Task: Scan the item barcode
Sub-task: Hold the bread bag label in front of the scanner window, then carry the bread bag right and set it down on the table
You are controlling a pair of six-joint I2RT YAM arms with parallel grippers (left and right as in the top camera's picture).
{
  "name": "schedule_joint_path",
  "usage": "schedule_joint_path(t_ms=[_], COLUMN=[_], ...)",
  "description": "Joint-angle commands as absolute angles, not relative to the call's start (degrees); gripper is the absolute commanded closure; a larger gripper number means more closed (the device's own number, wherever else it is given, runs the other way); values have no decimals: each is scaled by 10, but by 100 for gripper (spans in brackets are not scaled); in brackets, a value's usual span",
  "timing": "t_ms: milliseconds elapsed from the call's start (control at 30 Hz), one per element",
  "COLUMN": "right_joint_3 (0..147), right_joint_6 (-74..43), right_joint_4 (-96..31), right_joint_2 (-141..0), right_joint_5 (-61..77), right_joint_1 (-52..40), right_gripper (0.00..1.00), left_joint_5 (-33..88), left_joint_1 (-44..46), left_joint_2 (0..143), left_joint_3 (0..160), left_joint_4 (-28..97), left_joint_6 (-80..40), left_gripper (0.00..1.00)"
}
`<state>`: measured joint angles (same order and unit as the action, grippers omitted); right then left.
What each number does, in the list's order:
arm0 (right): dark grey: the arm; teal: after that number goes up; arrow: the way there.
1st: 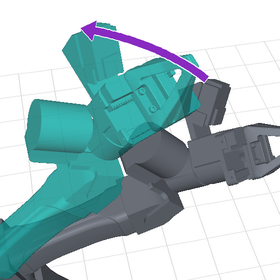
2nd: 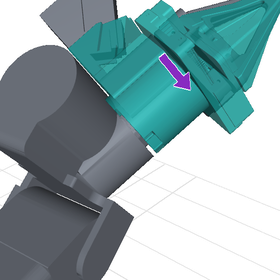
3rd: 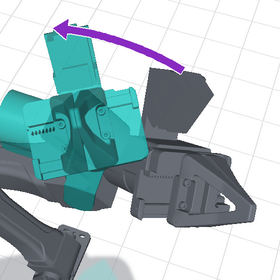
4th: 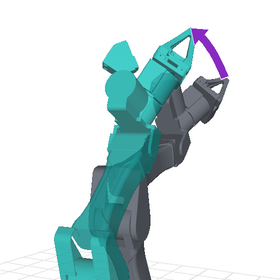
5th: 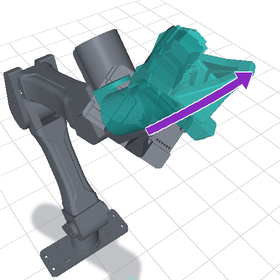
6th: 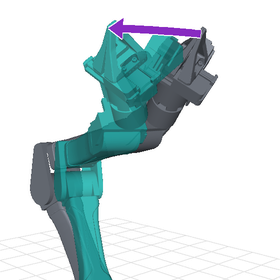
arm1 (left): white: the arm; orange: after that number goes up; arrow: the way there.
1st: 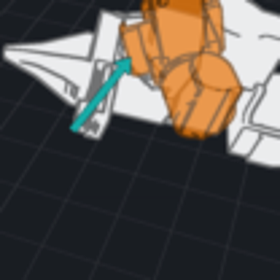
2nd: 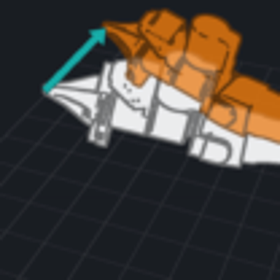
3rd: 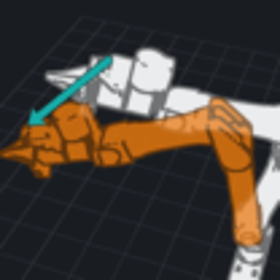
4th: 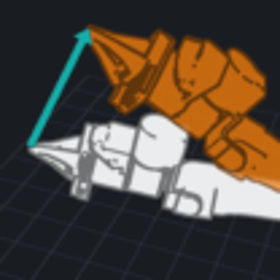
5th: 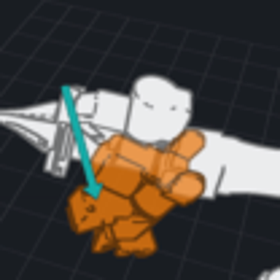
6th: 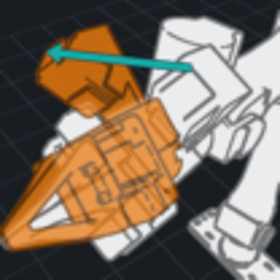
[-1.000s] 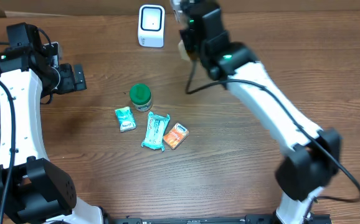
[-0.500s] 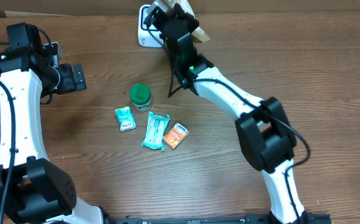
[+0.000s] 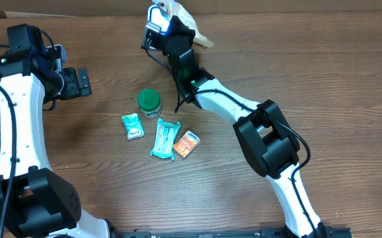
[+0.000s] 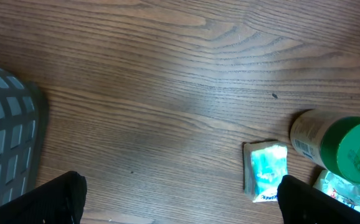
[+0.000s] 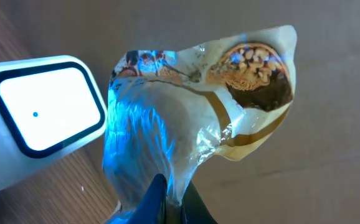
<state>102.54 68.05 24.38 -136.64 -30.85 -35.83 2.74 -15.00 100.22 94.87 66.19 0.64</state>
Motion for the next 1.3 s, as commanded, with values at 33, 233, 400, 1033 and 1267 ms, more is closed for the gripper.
schedule_joint_path(t_ms=[33, 233, 400, 1033, 1267], right_joint_3=[1032, 1032, 1032, 1032, 1032], right_joint_6=[714, 727, 721, 417, 96], right_joint_4=[244, 252, 253, -4, -329], right_joint_2=[-1373, -1380, -1380, -1161, -969], right_joint_5=[-286, -297, -311, -342, -141], right_joint_1=[-358, -358, -358, -364, -326], right_gripper=[96, 96, 96, 96, 96], left_joint_5=[28, 28, 28, 28, 28], left_joint_1=[-150, -150, -150, -150, -150], left_joint_2=[1004, 1004, 1004, 1004, 1004], left_joint_3=[958, 958, 958, 958, 958], left_joint_4=[661, 661, 661, 661, 661], left_joint_6=[19, 19, 19, 19, 19], left_gripper=[0, 0, 0, 0, 0])
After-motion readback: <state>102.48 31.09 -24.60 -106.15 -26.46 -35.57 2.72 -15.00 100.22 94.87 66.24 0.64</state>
